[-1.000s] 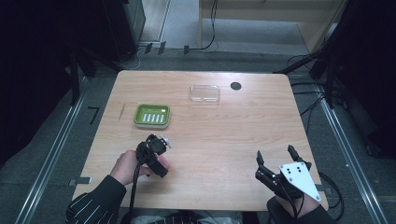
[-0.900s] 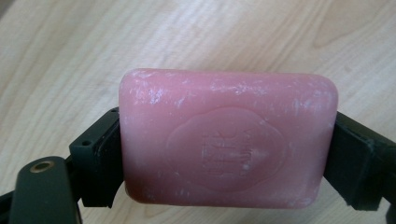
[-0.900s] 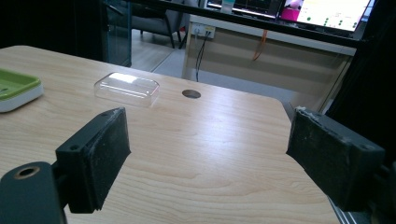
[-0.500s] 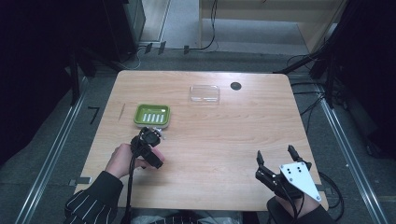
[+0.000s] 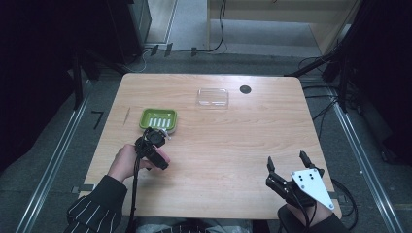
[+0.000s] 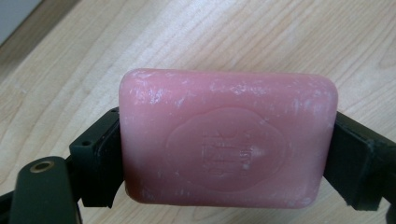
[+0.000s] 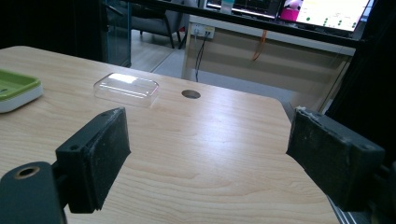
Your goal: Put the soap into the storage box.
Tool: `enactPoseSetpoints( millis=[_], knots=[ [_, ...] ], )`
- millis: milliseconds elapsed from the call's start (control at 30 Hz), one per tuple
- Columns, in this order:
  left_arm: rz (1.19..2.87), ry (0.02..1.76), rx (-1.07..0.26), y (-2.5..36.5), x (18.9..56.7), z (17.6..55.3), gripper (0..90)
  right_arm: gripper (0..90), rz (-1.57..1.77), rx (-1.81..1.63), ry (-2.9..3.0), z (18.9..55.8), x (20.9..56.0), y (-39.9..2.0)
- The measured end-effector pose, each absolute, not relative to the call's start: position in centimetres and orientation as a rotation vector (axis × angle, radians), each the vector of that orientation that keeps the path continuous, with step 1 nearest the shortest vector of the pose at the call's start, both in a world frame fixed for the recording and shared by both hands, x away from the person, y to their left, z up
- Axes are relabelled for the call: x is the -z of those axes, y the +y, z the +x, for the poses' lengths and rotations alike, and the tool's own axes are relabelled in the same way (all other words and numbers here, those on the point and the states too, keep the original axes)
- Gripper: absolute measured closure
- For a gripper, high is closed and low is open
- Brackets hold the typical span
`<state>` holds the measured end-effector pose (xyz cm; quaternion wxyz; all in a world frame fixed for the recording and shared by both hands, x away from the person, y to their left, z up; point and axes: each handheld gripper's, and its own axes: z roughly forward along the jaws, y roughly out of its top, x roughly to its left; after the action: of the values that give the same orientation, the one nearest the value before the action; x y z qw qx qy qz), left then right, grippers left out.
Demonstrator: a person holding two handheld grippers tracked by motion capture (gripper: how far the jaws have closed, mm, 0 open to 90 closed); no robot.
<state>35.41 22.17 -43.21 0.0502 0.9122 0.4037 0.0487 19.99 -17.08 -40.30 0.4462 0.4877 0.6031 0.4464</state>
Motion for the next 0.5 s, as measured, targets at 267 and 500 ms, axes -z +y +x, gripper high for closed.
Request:
enactPoseSetpoints(
  millis=[267,500],
  knots=[
    [2.763,1.239,-0.151,22.3,42.8,36.2,13.4,12.8,1.209,-1.105,1.494,20.0,40.3,-17.1],
    [2.766,1.238,-0.150,22.0,42.8,37.0,13.4,12.8,1.208,-1.105,1.493,20.0,40.3,-17.1]
  ],
)
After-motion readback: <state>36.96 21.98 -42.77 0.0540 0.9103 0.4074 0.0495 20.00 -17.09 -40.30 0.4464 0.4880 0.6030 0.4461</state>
